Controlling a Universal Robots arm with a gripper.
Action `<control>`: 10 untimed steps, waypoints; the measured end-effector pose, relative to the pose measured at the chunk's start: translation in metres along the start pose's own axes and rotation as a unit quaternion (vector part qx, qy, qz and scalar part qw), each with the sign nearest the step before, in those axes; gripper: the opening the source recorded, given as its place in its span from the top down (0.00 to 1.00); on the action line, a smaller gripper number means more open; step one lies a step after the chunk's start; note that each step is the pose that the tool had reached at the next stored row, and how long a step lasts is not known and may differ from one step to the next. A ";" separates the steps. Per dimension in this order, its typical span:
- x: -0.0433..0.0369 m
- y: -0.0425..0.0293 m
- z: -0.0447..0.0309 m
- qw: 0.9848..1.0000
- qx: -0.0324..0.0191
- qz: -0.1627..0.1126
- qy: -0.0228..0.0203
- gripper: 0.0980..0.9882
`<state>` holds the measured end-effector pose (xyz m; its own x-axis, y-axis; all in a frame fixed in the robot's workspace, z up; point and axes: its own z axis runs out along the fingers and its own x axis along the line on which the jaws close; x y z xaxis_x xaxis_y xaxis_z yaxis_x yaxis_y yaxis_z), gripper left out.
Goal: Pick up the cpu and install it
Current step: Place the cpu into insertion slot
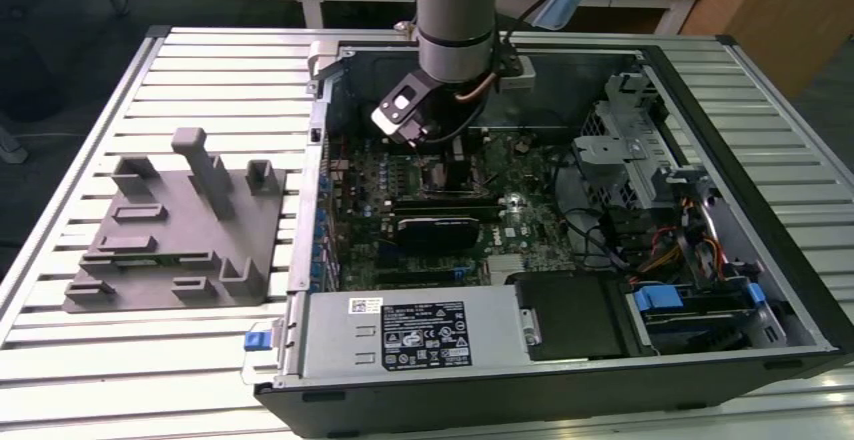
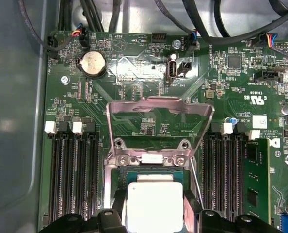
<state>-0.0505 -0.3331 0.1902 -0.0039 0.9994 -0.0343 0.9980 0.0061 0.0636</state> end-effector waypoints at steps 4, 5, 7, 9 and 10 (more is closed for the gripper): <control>0.0011 -0.0007 -0.0001 1.000 0.000 0.000 0.000 0.50; 0.0014 -0.0008 -0.0001 1.000 0.000 0.000 0.000 0.50; 0.0021 -0.0009 0.0000 1.000 0.000 0.000 0.000 0.50; 0.0028 -0.0010 0.0001 1.000 0.000 0.000 0.000 0.50; 0.0030 -0.0010 0.0001 1.000 0.000 0.000 0.000 0.50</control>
<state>-0.0515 -0.3302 0.1899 -0.0033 0.9994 -0.0341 0.9980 0.0054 0.0631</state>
